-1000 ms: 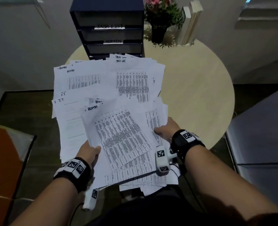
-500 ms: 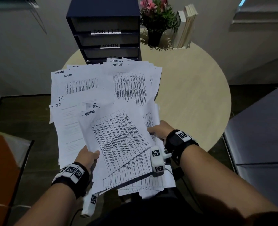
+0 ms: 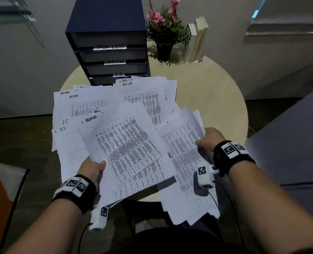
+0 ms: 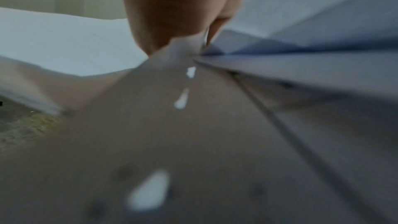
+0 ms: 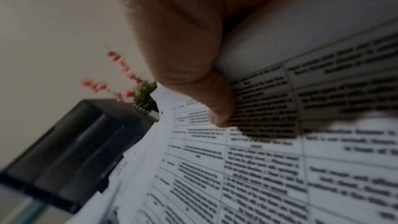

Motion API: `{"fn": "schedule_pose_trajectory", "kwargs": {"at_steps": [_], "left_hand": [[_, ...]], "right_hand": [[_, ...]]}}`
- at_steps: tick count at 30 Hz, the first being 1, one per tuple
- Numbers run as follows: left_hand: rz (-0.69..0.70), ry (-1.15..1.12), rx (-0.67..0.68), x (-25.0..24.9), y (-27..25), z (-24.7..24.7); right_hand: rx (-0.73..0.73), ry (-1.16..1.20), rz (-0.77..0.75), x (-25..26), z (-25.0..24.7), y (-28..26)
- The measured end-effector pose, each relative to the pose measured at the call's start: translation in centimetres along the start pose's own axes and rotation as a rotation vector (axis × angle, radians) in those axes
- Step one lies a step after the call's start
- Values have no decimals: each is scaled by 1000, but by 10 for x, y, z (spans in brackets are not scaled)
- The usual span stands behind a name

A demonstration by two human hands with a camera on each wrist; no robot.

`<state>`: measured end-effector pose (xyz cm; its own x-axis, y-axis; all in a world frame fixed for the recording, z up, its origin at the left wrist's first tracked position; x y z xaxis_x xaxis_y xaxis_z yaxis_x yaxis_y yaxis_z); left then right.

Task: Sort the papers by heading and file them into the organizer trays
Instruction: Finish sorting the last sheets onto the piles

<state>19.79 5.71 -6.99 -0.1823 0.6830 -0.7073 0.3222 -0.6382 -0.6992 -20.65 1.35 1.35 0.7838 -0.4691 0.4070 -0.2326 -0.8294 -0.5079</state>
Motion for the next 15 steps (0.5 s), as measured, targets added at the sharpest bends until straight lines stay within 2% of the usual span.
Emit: {"fn": "schedule_pose_trajectory", "kwargs": {"at_steps": [9, 15], "left_hand": [[27, 80, -15, -25, 3, 74], [11, 44, -90, -32, 6, 108]], "right_hand": [[-275, -98, 89, -46, -86, 32], [-298, -63, 192, -78, -127, 78]]}}
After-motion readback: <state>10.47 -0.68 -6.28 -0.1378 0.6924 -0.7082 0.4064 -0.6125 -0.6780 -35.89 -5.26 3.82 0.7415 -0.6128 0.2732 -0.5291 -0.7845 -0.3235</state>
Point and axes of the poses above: each hand's wrist, its own y-axis towards the middle knuckle, its own z-axis out of the palm, x = y × z, the point moved 3 cm from there along y, towards the middle knuckle
